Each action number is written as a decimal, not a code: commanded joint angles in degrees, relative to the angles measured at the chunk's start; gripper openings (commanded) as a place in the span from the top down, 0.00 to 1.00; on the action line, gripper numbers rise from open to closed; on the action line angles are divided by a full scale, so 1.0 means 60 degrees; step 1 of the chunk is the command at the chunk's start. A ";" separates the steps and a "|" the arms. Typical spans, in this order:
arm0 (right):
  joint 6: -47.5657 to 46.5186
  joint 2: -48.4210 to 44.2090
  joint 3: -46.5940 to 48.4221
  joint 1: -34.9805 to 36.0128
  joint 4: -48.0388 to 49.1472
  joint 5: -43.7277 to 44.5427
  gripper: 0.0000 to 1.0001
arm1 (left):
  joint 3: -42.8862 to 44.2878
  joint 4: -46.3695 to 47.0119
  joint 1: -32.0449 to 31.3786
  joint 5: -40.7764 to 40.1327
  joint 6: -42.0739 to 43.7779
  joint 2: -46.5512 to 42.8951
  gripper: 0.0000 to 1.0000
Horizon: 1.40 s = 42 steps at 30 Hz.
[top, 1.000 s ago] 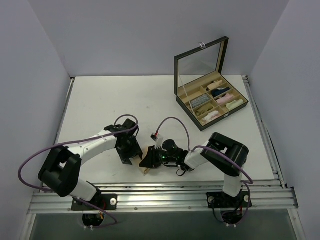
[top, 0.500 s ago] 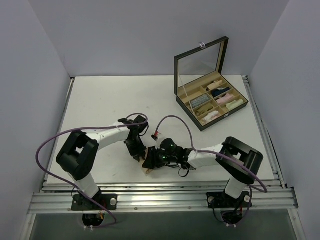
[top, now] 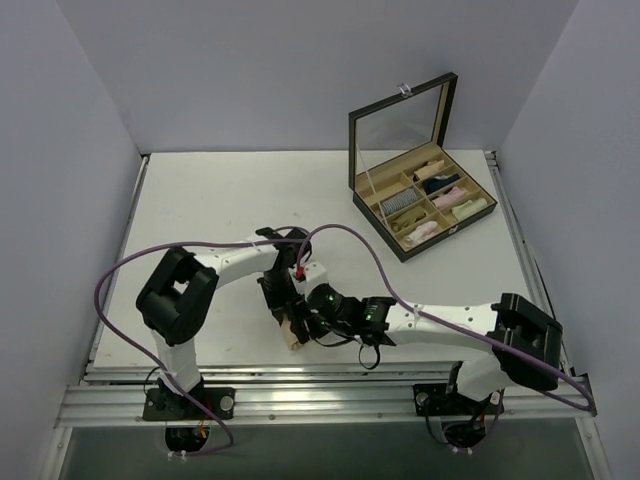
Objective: Roll the underwear
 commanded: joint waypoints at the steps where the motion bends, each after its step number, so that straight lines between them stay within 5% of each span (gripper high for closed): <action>1: -0.0364 0.0169 0.0574 0.0672 -0.0533 0.1268 0.43 | -0.0410 -0.0484 -0.0232 -0.0791 0.0143 0.0923 0.98; 16: -0.0891 0.3274 0.2011 0.2154 -0.0297 0.3434 0.45 | 0.0250 -0.1304 -0.0319 -0.0878 0.0188 0.1480 0.98; 17: -0.0761 0.3363 0.2084 0.2198 -0.0486 0.3597 0.47 | 0.0250 -0.1319 -0.0319 -0.0878 0.0158 0.1466 0.98; 21: 0.0218 0.3291 0.1647 0.2199 -0.0415 0.3877 0.93 | -0.0042 -0.1246 -0.0276 -0.0746 0.0056 0.1145 0.93; 23: 0.0630 0.2985 0.0872 0.2111 -0.0225 0.3702 1.00 | -0.0247 -0.1173 0.0015 -0.0702 0.0026 0.0852 0.85; 30: 0.1965 0.2338 -0.1883 0.1203 0.2410 0.1434 1.00 | -0.1229 -0.0558 0.1730 -0.0585 0.0143 -0.1781 0.51; 42: 0.2917 0.2909 -0.4052 -0.0233 0.6512 -0.1191 1.00 | -0.2400 0.1345 0.1395 -0.0277 -0.0179 -0.4291 0.39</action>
